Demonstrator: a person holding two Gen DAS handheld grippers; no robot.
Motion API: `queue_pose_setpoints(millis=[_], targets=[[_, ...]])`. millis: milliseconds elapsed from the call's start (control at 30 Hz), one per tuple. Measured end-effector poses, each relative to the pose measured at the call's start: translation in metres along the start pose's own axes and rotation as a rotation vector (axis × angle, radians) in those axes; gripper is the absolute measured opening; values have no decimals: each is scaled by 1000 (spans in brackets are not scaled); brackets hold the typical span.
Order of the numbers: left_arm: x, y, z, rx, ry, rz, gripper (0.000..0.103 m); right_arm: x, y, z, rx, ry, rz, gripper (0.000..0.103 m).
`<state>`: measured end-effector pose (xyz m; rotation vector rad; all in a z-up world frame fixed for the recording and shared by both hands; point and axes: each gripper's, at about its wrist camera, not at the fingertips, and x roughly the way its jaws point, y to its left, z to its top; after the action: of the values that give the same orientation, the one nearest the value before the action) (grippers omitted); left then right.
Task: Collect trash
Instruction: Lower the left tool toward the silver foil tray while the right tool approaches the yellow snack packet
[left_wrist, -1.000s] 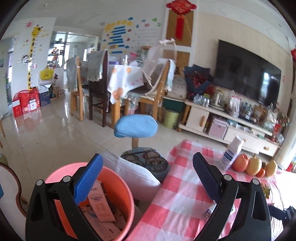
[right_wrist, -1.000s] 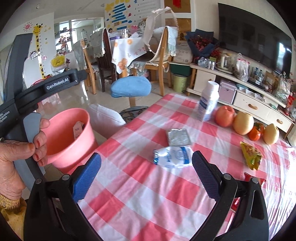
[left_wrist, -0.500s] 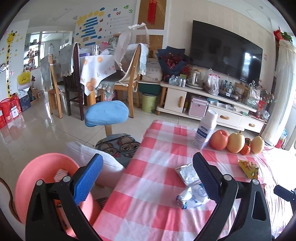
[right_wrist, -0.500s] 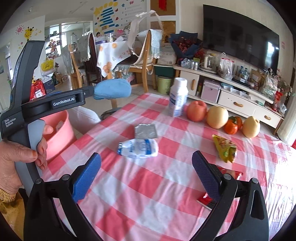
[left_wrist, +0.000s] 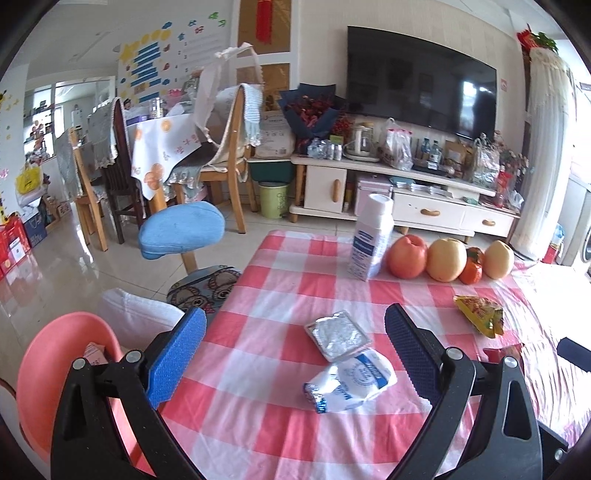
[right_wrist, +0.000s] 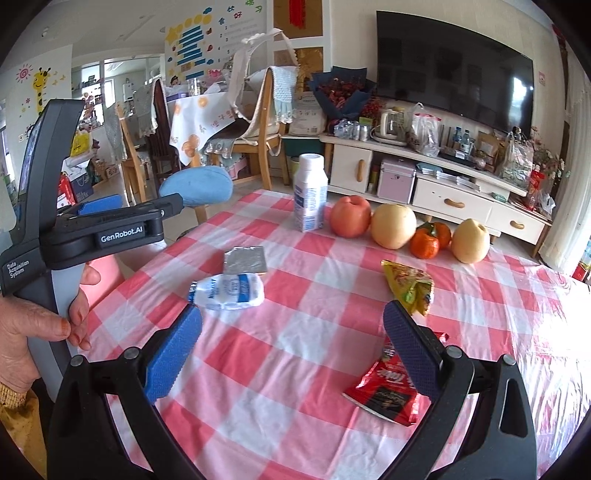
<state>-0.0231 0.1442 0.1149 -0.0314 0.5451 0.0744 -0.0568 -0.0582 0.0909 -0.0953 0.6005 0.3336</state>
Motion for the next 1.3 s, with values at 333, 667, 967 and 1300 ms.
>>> queue_pose_setpoints(millis=[333,667,967,1300], targets=[[8,-34,-8,81,35,-71,96,6,-22,-12,-43,6,-71,99],[49,-31,-18,24,209,-182,96,27,-79,-16,61,88,-100,99],[102,-28,-23,-34,335,-193,96,56,-130,-17,214,159,-70,99],[138,-37,-22,-32,389,-132,96,106,-161,-9,252,220,-32,99]])
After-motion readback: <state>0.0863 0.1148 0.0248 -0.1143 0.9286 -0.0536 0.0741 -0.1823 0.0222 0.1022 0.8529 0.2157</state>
